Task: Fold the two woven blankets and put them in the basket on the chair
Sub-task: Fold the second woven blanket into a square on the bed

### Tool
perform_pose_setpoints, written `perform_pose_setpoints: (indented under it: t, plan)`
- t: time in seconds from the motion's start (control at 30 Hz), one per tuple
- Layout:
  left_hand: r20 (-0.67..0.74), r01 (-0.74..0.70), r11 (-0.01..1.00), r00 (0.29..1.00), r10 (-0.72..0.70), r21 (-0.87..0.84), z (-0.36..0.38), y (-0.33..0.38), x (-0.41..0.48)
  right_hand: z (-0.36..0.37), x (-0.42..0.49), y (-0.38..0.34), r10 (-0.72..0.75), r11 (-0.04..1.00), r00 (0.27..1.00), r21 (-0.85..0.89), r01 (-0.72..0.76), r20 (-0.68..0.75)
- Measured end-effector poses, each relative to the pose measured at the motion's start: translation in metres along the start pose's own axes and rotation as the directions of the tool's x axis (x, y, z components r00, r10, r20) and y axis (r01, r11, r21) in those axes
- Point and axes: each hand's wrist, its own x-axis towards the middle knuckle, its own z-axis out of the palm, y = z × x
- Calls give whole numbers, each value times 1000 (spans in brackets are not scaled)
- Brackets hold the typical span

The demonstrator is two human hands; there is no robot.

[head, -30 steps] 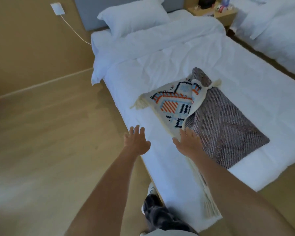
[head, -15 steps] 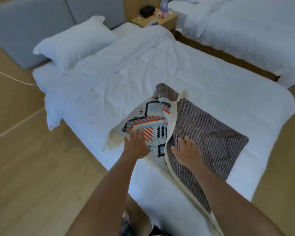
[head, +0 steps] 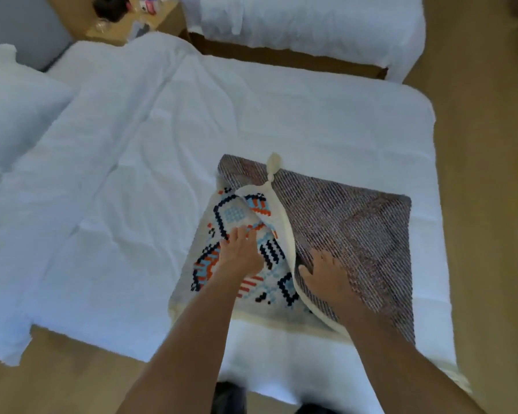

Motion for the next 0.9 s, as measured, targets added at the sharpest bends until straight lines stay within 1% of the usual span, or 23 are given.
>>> perform_pose_setpoints:
  t: [0.1, 0.17, 0.3, 0.37, 0.53, 0.67, 0.73, 0.83, 0.9]
  plan:
    - [42, -79, 995, 996, 76, 64, -4, -32, 32, 15, 10, -28, 75, 996, 997, 40, -74, -32]
    - [74, -117, 989, 991, 110, 93, -5, -46, 56, 24, 21, -43, 102, 994, 994, 36, -100, -36]
    - [144, -203, 970, 972, 184, 132, -5, -51, 101, 37, 46, -60, 194, 979, 981, 72, -192, -20]
    - [158, -242, 959, 963, 219, 148, -2, -48, 127, 45, 63, -61, 229, 970, 973, 83, -228, -3]
    - [102, -348, 908, 937, 333, 233, 4, -33, 199, 62, 108, -61, 285, 947, 959, 154, -281, -2]
    - [8, -422, 867, 900, 436, 266, 5, -17, 247, 72, 134, -56, 330, 929, 940, 208, -307, -86]
    - [-4, -464, 838, 874, 486, 287, 8, -7, 264, 76, 143, -54, 332, 932, 935, 195, -305, -126]
    - [95, -528, 747, 836, 540, 404, 19, 4, 286, 86, 155, -53, 331, 935, 929, 194, -298, -164]
    - [164, -551, 691, 822, 545, 468, 24, 6, 296, 92, 159, -53, 323, 933, 931, 225, -282, -171]
